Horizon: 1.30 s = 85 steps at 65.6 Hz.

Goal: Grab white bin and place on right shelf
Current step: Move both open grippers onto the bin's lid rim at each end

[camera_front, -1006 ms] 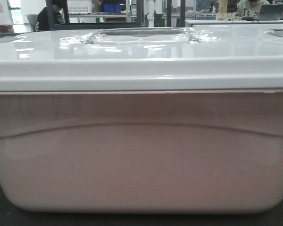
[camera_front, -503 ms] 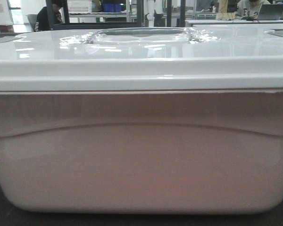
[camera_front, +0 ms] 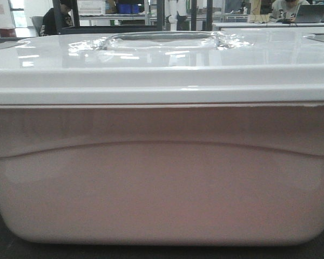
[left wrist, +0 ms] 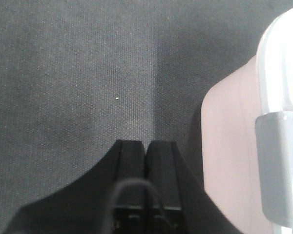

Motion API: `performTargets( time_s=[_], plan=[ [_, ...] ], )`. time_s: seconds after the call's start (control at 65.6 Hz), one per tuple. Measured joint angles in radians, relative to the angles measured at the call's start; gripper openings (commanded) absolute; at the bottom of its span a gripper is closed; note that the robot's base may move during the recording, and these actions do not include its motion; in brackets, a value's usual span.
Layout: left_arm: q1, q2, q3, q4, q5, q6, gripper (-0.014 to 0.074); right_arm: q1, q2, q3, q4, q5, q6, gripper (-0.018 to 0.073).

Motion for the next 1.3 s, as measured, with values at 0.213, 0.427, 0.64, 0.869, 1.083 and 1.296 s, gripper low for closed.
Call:
performTargets(
  time_s=[0.213, 0.427, 0.64, 0.869, 1.083, 1.296],
  plan=[
    [0.000, 0.000, 0.000, 0.000, -0.002, 0.000, 0.0076, 0.000, 0.000, 0.000, 0.001, 0.010, 0.003, 0.0555],
    [0.000, 0.000, -0.001, -0.017, -0.003, 0.002, 0.0394, 0.000, 0.000, -0.012, 0.023, 0.026, 0.003, 0.0623],
    [0.042, 0.000, -0.048, -0.107, 0.061, 0.006, 0.0386, -0.037, 0.000, -0.097, 0.120, 0.097, -0.034, 0.0622],
    [0.154, 0.014, -0.083, -0.274, 0.171, 0.103, 0.0385, -0.137, 0.000, -0.127, 0.349, 0.132, -0.173, 0.0622],
    [0.226, 0.129, -0.083, -0.550, 0.330, 0.328, 0.0385, -0.194, 0.052, -0.131, 0.581, 0.189, -0.342, 0.0622],
    [0.292, 0.237, -0.083, -0.726, 0.355, 0.489, 0.0385, -0.265, 0.156, -0.131, 0.693, 0.190, -0.455, 0.0622]
  ],
)
